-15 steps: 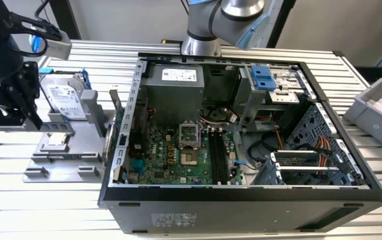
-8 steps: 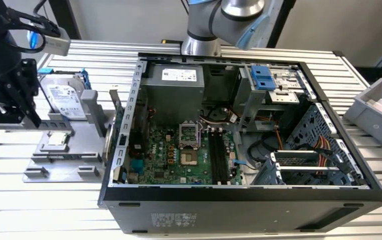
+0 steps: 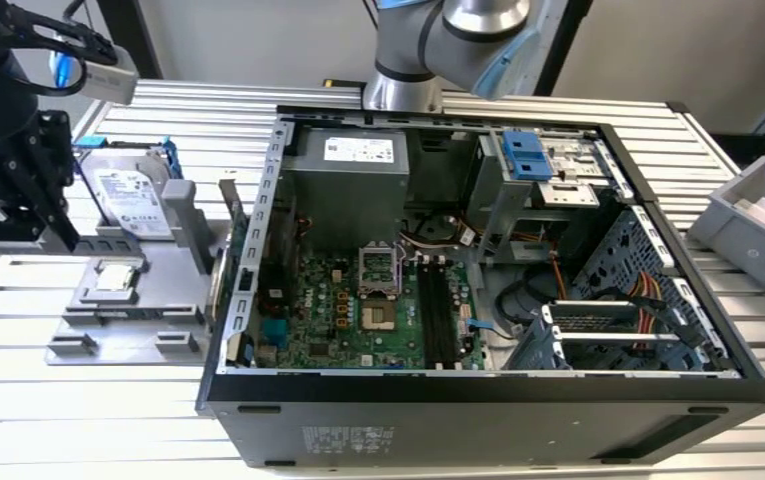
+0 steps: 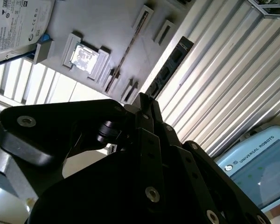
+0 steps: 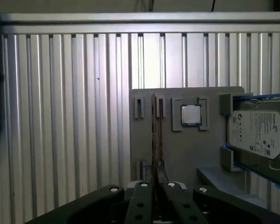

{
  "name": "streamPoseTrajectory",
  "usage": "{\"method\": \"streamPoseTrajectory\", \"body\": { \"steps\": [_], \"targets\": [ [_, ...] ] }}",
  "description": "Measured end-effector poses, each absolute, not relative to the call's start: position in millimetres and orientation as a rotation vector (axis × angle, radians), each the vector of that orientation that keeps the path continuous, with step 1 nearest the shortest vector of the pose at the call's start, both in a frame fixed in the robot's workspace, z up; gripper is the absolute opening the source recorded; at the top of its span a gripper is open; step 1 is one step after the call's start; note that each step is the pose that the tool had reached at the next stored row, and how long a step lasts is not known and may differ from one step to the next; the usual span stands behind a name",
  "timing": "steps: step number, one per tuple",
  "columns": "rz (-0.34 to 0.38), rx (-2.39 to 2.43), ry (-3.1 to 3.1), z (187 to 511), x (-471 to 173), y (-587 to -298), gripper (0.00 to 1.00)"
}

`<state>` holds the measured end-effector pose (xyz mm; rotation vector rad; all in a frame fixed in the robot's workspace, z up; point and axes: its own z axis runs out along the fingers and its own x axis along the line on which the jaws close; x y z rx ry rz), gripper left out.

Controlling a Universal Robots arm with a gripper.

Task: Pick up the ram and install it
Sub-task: 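Pick up the ram and move it above insertion slot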

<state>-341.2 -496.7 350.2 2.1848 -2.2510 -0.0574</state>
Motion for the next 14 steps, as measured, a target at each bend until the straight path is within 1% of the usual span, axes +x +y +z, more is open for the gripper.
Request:
{"method": "streamPoseTrajectory", "body": {
  "steps": [14],
  "targets": [
    [-0.057,2.185,-2.251,362.9,-341.3,-496.7,0.0]
  ]
}}
